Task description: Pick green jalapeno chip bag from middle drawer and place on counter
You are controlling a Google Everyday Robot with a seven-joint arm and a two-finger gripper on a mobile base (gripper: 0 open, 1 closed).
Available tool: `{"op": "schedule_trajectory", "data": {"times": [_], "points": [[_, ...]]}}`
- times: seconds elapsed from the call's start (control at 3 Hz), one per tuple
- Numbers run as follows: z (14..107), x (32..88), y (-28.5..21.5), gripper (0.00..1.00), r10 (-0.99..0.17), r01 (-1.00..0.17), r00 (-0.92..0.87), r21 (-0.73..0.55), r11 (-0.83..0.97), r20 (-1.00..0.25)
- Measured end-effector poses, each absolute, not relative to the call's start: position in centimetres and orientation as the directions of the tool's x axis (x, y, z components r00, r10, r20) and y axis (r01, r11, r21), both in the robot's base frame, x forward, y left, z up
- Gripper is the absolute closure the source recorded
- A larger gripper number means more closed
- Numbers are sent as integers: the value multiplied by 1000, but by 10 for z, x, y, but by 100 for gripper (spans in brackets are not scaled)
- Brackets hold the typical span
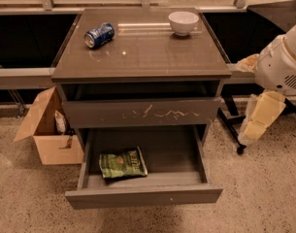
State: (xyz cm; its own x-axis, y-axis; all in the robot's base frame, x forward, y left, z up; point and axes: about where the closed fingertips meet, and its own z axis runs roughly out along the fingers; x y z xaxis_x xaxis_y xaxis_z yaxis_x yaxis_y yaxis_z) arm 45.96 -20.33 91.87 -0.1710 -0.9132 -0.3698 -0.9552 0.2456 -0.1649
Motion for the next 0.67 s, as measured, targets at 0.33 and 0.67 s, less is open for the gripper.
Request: {"op": "schedule_trajectory", "data": {"times": [0.33,0.67], "points": [[858,459,-155,0,-877,-985,-87,-91,146,-472],[802,454,-109,0,-829,-999,-18,-24,38,-559]]}}
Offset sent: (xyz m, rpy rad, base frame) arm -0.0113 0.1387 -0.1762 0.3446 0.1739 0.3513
